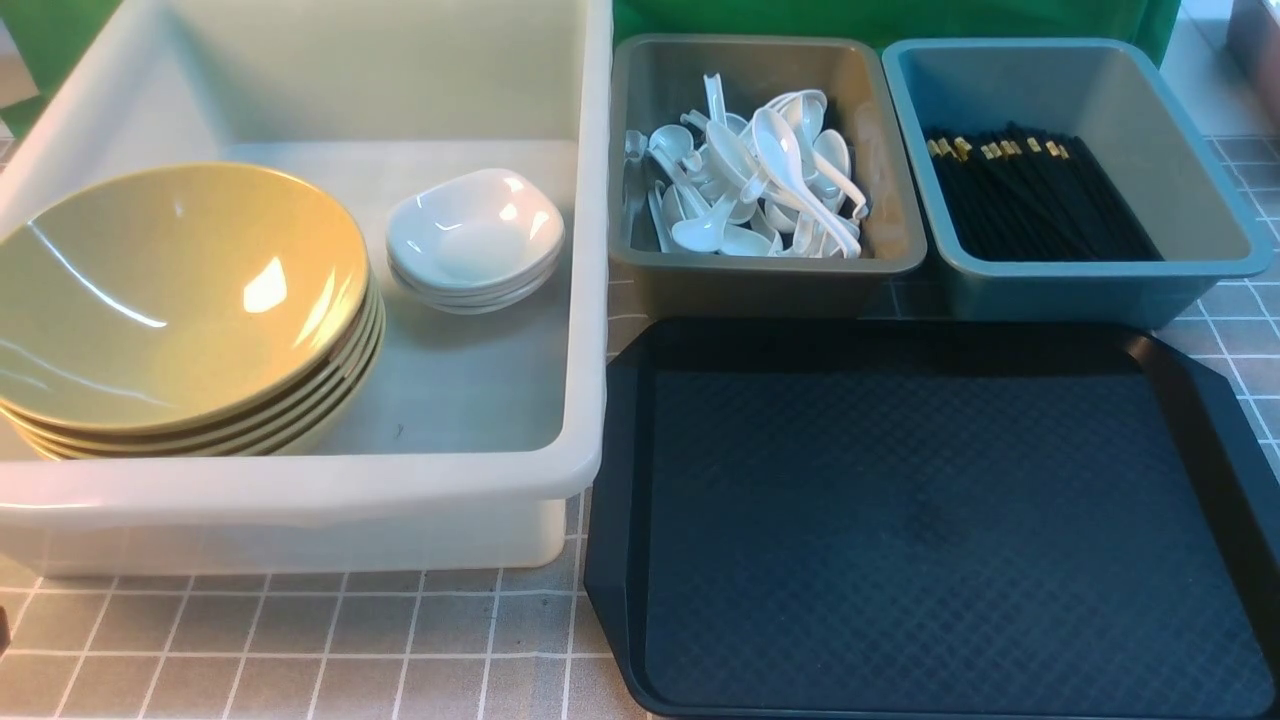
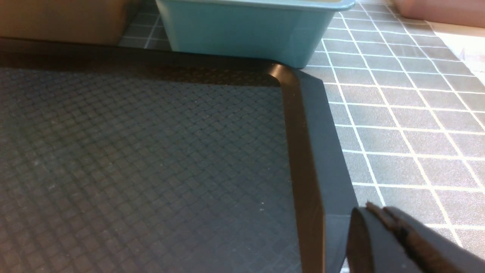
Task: On grey table put chopsticks spoon bowls plates into blue grey white boxes.
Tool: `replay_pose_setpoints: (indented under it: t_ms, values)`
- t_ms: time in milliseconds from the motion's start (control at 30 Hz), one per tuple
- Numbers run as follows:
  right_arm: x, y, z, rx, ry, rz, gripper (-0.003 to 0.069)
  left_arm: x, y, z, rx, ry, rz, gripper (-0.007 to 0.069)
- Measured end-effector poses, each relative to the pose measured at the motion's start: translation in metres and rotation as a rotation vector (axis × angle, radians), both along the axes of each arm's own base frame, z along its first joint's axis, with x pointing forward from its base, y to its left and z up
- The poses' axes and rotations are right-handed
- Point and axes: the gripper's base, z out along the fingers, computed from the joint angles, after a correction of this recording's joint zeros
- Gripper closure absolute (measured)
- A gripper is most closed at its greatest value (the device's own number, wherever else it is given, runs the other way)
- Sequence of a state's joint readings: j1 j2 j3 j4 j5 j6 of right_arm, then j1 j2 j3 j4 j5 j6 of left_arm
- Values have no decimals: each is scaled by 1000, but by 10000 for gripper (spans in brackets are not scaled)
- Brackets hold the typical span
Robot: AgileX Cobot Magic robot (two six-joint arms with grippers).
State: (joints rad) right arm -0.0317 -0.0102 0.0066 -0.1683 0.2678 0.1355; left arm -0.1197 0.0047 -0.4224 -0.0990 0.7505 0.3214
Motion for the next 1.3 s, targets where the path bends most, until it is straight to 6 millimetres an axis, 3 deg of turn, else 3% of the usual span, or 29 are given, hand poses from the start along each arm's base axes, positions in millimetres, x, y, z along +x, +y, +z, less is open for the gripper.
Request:
replay_pose_setpoints:
  t_ms: [600,700,900,967,1300]
  values:
    - [0,0,0,-1,0,0,653,4,0,-2,1,-29,7,635]
    - [0,0,0,-1,0,0,652,19,1,-15,-21,-131,46,635]
    - [0,0,0,-1,0,0,644,41,9,-67,-108,-262,218,635]
    - [0,0,0,-1,0,0,642,43,10,-80,-149,-248,252,635]
    - [0,0,0,-1,0,0,639,40,10,-105,-167,11,273,635]
